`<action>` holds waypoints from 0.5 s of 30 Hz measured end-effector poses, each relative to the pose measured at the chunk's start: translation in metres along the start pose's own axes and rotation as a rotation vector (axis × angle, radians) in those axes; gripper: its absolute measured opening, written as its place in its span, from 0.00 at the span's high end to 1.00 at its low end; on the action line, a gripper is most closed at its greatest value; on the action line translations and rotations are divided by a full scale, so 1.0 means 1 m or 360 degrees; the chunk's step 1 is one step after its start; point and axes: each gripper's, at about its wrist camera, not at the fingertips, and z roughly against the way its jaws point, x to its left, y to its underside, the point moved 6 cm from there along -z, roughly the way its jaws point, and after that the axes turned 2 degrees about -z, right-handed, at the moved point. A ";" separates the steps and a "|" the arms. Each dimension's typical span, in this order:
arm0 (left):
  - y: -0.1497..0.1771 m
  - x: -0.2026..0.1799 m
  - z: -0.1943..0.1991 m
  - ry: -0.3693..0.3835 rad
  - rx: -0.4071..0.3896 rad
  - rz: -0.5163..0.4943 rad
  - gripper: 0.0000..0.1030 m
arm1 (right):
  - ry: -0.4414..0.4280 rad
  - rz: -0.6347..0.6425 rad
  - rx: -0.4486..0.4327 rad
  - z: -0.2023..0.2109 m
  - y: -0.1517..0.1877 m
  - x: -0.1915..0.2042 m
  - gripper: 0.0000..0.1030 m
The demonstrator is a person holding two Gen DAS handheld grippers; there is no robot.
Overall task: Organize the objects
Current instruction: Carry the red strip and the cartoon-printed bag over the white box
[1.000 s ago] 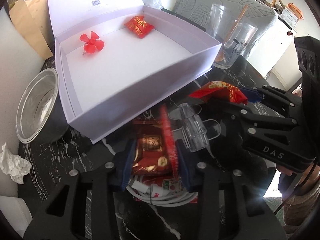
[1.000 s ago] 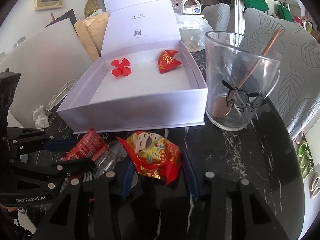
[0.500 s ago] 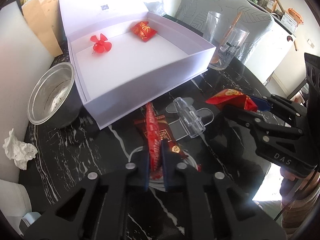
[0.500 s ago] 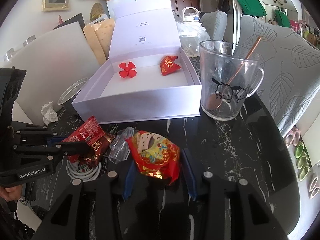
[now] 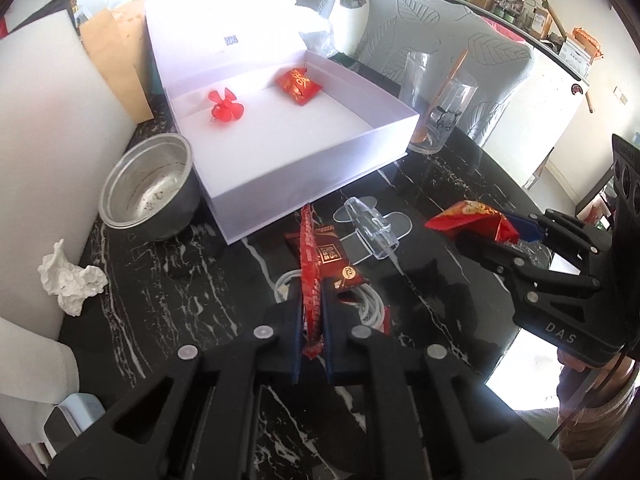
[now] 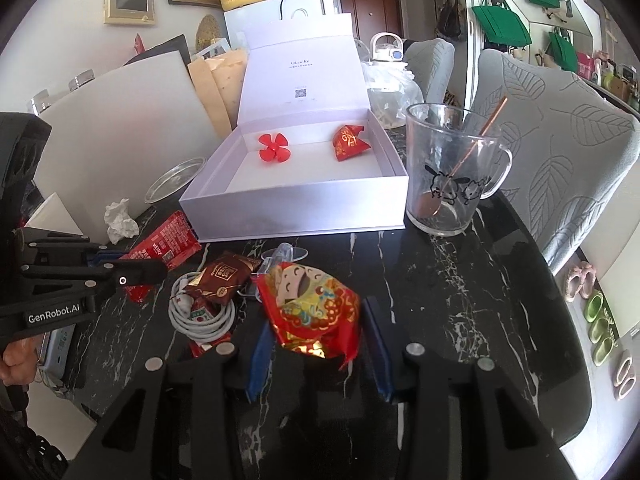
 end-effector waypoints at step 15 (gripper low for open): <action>-0.030 0.008 0.047 -0.0024 -0.0176 0.0008 0.92 | -0.0054 0.0143 -0.0147 0.028 -0.042 0.033 0.59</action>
